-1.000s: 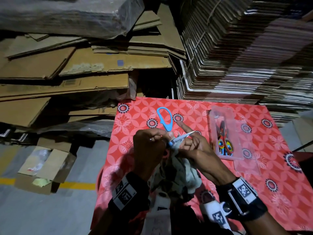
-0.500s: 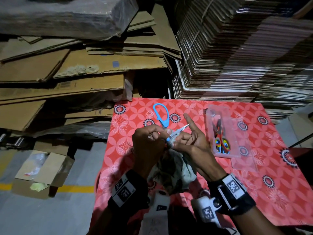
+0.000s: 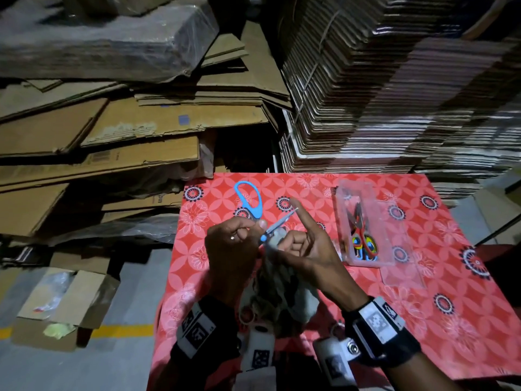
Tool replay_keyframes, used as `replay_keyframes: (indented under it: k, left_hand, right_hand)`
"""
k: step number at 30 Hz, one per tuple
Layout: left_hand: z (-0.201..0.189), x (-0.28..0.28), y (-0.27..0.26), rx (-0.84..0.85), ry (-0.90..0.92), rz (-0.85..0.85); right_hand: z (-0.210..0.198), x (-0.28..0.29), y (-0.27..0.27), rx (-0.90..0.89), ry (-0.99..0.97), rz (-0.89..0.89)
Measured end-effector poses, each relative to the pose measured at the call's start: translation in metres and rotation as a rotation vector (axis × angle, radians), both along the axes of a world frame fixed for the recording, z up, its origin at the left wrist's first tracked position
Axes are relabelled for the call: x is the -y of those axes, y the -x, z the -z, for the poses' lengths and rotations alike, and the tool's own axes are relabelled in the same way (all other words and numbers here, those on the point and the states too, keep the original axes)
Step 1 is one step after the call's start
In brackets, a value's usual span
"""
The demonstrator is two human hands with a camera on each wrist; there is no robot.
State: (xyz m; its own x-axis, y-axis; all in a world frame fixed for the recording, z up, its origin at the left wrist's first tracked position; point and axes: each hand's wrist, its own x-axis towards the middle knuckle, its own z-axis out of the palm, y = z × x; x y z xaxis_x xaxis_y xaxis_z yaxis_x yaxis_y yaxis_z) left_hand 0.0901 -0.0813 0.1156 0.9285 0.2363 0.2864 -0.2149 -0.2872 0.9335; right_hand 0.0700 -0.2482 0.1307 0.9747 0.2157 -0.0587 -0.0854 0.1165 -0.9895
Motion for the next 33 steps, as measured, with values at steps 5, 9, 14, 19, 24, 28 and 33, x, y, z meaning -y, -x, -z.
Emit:
replay_keyframes:
  k: [5,9,14,19,24,28,33]
  left_hand:
    - [-0.001,0.007,-0.001,-0.041,-0.017,-0.037]
    - [-0.001,0.005,-0.001,-0.017,-0.021,-0.028]
    - [0.001,0.009,0.009,-0.039,0.032,0.007]
    - [0.001,0.008,0.011,-0.066,0.123,0.058]
    - [0.000,0.011,0.004,-0.076,0.069,0.018]
    - [-0.007,0.018,0.007,-0.035,0.003,0.009]
    - [-0.013,0.017,0.007,-0.021,0.042,0.046]
  right_hand:
    - [-0.009,-0.006,-0.009,0.046,-0.019,0.021]
    - [0.000,-0.008,-0.007,0.069,-0.022,0.035]
    - [0.009,-0.001,0.004,0.046,0.018,-0.010]
    - [0.018,0.015,0.014,0.043,0.076,-0.075]
    - [0.008,0.018,0.007,0.052,0.049,-0.059]
    - [-0.007,0.018,0.000,0.065,0.007,-0.049]
    - [-0.011,0.008,-0.004,0.091,-0.022,-0.011]
